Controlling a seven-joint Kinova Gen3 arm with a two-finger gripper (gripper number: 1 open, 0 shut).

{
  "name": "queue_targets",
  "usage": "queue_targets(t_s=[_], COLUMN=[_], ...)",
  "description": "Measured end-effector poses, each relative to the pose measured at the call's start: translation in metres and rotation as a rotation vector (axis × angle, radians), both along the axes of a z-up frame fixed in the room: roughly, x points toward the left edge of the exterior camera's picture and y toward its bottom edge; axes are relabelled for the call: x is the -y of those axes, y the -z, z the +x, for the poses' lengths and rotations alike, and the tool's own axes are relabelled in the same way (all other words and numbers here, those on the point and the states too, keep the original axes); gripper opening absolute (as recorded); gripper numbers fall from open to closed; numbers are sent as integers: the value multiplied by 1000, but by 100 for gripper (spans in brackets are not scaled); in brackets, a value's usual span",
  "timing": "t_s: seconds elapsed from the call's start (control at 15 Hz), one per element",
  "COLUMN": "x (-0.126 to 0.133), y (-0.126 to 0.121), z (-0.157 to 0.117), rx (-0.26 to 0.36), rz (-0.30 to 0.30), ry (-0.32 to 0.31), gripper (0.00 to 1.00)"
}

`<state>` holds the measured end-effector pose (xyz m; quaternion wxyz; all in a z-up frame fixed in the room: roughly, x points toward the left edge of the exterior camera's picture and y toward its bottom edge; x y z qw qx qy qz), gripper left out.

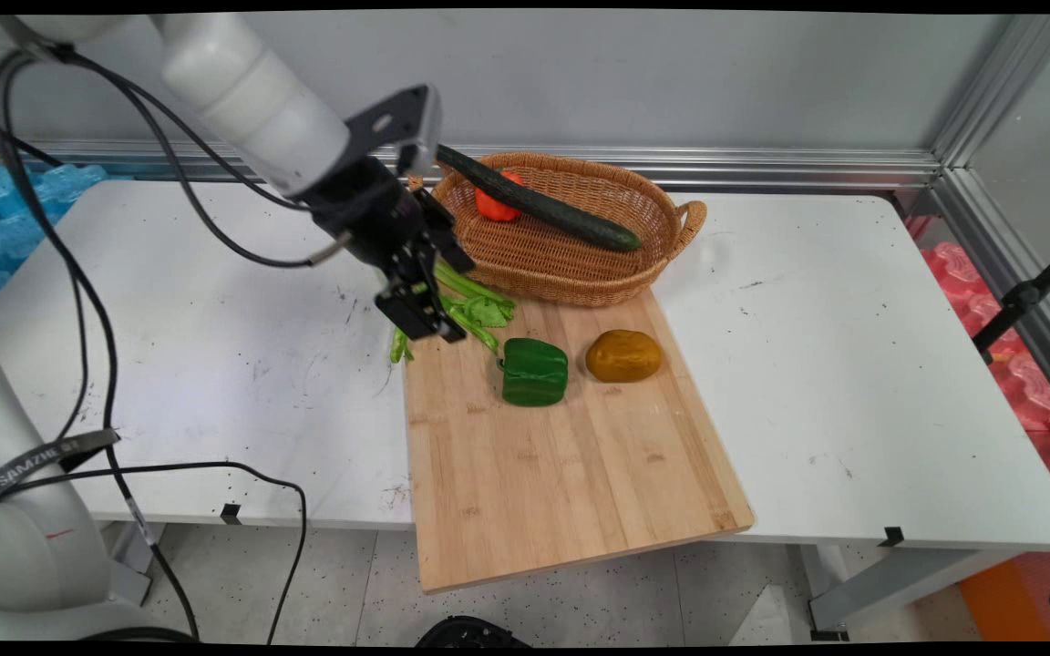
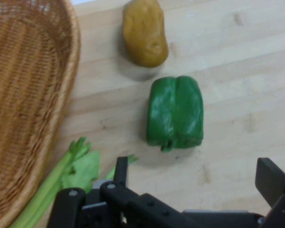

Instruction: Pick up the cucumber from the vegetable basket

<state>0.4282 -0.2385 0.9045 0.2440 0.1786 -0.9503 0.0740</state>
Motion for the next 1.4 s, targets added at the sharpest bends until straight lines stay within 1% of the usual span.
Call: queue_targets(t_s=[0.33,0.67,0.87,1.13,1.4], x=[3,16,24,43,71], y=[-29,-50,-56,-65,-67], z=[30,53,61,72,79], rx=[-7,-11,-11,-10,-1], rz=[-10,-33,-44,-72,-114], ry=[-65,-124,-145,-177,-197], gripper=[100,100,100,100,100])
